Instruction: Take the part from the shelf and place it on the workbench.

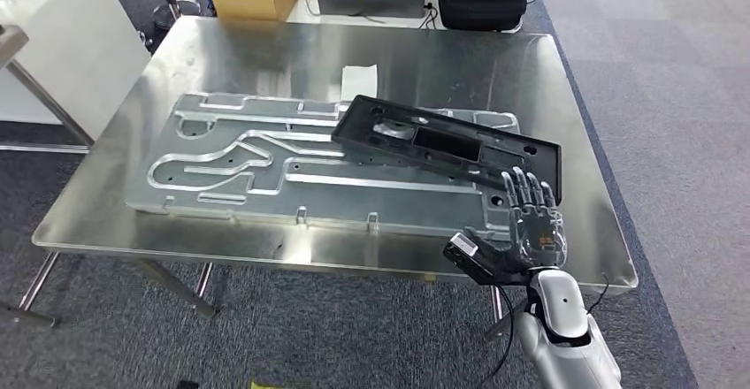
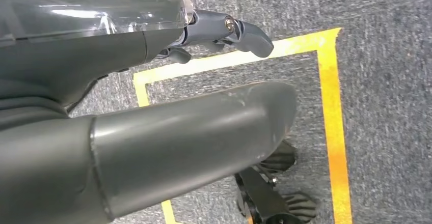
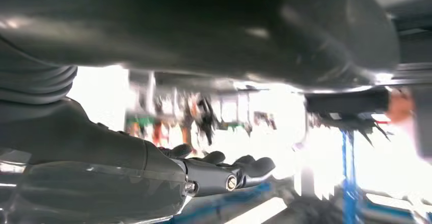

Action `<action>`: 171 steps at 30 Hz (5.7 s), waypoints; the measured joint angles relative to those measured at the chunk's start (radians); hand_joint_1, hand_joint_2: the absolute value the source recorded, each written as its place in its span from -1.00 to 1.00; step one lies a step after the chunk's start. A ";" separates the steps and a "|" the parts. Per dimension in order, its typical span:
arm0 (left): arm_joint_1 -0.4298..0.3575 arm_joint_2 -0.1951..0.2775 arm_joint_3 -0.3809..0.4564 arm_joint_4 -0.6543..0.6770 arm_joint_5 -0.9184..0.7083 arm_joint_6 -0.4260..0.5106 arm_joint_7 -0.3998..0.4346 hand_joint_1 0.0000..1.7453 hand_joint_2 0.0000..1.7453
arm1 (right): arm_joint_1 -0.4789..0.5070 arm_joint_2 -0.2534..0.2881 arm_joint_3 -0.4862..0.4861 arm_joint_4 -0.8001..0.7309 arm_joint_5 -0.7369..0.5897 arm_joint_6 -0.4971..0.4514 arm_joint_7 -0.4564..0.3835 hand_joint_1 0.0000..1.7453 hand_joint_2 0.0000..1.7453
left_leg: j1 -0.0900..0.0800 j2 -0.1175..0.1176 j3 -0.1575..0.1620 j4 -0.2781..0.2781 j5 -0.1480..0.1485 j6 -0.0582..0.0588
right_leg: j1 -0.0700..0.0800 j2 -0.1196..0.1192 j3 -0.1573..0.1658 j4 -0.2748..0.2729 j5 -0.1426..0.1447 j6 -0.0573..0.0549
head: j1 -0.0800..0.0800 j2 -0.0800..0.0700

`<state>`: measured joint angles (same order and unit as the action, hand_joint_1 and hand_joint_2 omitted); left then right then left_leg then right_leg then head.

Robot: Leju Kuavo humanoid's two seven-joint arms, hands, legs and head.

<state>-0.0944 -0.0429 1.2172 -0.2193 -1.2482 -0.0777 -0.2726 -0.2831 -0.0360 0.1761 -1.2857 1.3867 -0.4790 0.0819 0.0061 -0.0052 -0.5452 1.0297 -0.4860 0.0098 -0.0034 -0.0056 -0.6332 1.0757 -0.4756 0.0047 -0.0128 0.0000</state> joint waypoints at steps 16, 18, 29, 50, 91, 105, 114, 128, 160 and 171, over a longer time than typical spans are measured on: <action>0.000 -0.011 0.007 0.000 0.004 -0.001 0.010 -1.00 -1.00 | 0.059 0.044 0.082 -0.164 0.113 -0.053 0.015 -1.00 -1.00 | 0.005 0.001 -0.162 0.072 0.018 -0.025 | 0.001 -0.004 0.111 -0.095 -0.008 -0.042 | 0.003 0.000; 0.001 -0.012 0.010 0.000 0.014 0.001 0.011 -1.00 -1.00 | 0.100 0.056 0.095 -0.196 0.069 -0.095 -0.005 -1.00 -1.00 | 0.007 0.001 -0.171 0.197 -0.077 -0.031 | 0.002 -0.006 0.076 -0.091 0.018 -0.045 | 0.000 0.000; 0.009 -0.042 0.095 0.000 0.134 0.047 -0.020 -1.00 -1.00 | 0.579 0.159 0.128 -0.470 -0.866 -0.088 -0.509 -1.00 -1.00 | -0.001 0.002 0.114 -0.051 -0.055 0.003 | 0.001 -0.012 -0.040 -0.054 0.106 -0.002 | 0.000 0.000; 0.029 -0.098 0.203 -0.002 0.184 0.088 -0.033 -1.00 -1.00 | 0.484 0.370 -1.003 0.253 -1.015 0.574 -0.755 -1.00 -1.00 | -0.004 0.014 -0.153 0.245 -0.091 -0.019 | 0.016 -0.006 0.129 -0.121 -0.004 -0.051 | -0.001 0.000; 0.056 -0.070 0.225 -0.018 0.124 0.080 -0.064 -1.00 -1.00 | 0.288 0.242 -1.369 0.979 -0.479 0.301 -0.234 -1.00 -1.00 | -0.010 0.041 0.008 -0.025 0.005 0.022 | 0.014 -0.101 0.195 -0.093 -0.099 -0.014 | 0.000 0.000; 0.051 -0.069 0.203 -0.018 0.087 0.076 -0.063 -1.00 -1.00 | 0.309 0.231 -1.329 0.999 -0.355 0.353 -0.158 -1.00 -1.00 | 0.003 -0.105 -0.026 -0.009 0.017 -0.008 | -0.021 0.077 0.115 -0.058 -0.055 0.002 | 0.009 0.000; 0.056 -0.070 0.202 -0.018 0.084 0.074 -0.059 -1.00 -1.00 | 0.319 0.231 -1.324 1.000 -0.327 0.376 -0.156 -1.00 -1.00 | 0.008 0.005 -0.122 0.221 -0.074 -0.033 | -0.014 -0.046 0.126 -0.071 -0.054 -0.027 | -0.005 0.000; 0.058 -0.078 0.203 -0.026 0.063 0.072 -0.058 -1.00 -1.00 | 0.318 0.227 -1.329 0.997 -0.262 0.406 -0.163 -1.00 -1.00 | 0.001 -0.027 -0.004 -0.031 0.019 0.026 | -0.010 0.001 0.005 0.195 -0.179 0.018 | 0.009 0.000; 0.056 -0.087 0.206 -0.037 0.053 0.080 -0.058 -1.00 -1.00 | 0.302 0.224 -1.404 0.985 -0.230 0.394 -0.173 -1.00 -1.00 | -0.002 -0.057 -0.003 -0.029 0.021 0.020 | -0.008 0.011 0.024 0.144 -0.128 0.010 | 0.011 0.000; 0.049 -0.086 0.206 -0.035 0.048 0.080 -0.063 -1.00 -1.00 | 0.296 0.221 -1.413 0.990 -0.226 0.388 -0.179 -1.00 -1.00 | 0.003 -0.023 -0.094 0.137 -0.065 -0.029 | -0.009 -0.002 0.141 -0.119 -0.017 -0.038 | 0.003 0.000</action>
<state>-0.0454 -0.1293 1.4233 -0.2544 -1.1997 0.0025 -0.3355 0.0129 0.1845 -1.2373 -0.2956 1.1610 -0.0907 -0.0974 0.0090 -0.0282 -0.6395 1.1665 -0.5507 -0.0196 -0.0119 -0.0072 -0.4918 0.9565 -0.4929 -0.0335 -0.0097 0.0000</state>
